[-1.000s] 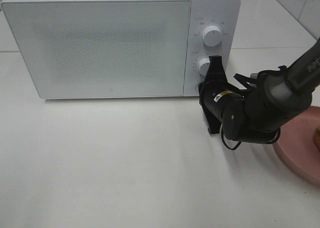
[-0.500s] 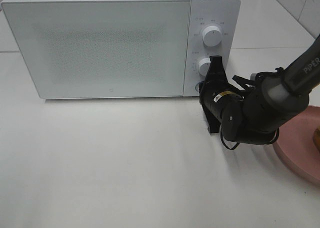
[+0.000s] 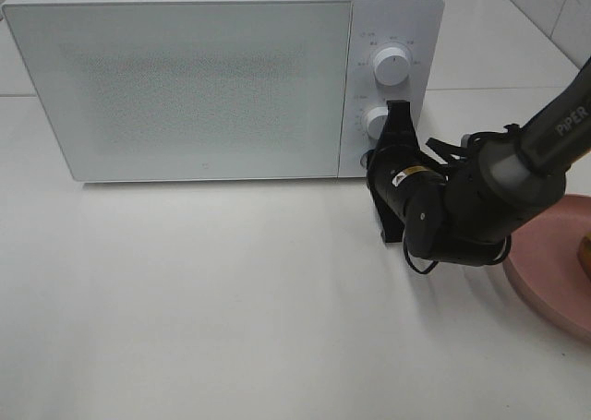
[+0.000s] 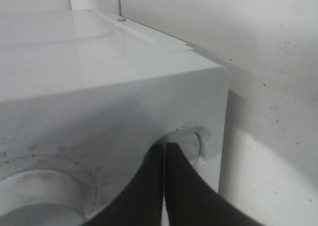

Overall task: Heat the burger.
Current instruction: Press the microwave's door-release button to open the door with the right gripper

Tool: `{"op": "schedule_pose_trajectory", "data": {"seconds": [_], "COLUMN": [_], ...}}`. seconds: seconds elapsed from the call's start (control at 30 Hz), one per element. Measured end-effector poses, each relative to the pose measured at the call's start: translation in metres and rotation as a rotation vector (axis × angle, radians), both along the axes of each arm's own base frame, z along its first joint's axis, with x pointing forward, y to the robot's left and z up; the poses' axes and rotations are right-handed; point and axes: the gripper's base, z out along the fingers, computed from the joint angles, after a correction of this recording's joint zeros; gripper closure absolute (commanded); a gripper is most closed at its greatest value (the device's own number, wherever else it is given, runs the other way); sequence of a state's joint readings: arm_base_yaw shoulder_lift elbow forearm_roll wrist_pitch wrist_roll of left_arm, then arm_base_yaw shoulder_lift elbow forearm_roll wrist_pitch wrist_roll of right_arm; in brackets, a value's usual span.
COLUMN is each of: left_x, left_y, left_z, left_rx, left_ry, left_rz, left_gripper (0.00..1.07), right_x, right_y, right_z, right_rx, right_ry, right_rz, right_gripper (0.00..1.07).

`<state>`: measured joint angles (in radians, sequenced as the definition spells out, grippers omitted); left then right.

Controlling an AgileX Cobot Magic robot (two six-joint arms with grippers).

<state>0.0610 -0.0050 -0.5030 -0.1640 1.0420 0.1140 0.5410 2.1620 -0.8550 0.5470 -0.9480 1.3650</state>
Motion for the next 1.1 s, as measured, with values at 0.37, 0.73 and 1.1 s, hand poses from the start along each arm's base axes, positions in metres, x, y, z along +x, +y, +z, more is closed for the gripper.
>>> {"op": "schedule_pose_trajectory", "data": {"seconds": [0.37,0.73,1.1], "left_x": [0.000,0.000,0.000], "left_y": [0.000,0.000,0.000], "left_z": [0.000,0.000,0.000], "left_rx": [0.000,0.000,0.000], "left_ry": [0.000,0.000,0.000], "left_rz": [0.000,0.000,0.000], "left_gripper": [0.09,0.09,0.09], "right_x": [0.012,0.013,0.011], "right_y": [0.002,0.003,0.000], "right_z": [-0.009,-0.009,-0.009], "right_rx": [0.003,-0.007,-0.017], "right_ry": [0.019,0.025,0.045], "right_rz": [-0.022,-0.023,-0.008], "right_gripper": [1.07,1.07,1.07]}}
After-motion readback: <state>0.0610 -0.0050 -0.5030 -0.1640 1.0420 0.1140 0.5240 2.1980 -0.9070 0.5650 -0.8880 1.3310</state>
